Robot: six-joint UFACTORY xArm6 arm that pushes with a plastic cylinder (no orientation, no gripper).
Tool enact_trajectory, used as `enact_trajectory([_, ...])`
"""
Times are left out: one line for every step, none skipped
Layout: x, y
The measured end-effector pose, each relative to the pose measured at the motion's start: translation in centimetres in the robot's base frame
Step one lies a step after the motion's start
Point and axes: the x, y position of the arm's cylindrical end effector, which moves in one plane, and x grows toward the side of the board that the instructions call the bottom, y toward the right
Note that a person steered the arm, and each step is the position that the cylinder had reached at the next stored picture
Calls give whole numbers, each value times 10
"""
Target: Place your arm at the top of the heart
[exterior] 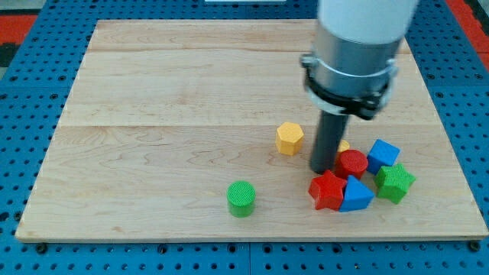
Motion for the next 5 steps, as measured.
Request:
enact_trajectory([-4, 40])
enact_trajectory([-44, 55])
enact_trajectory([-79, -29])
enact_trajectory([-84, -49])
enact_trajectory([-103, 4])
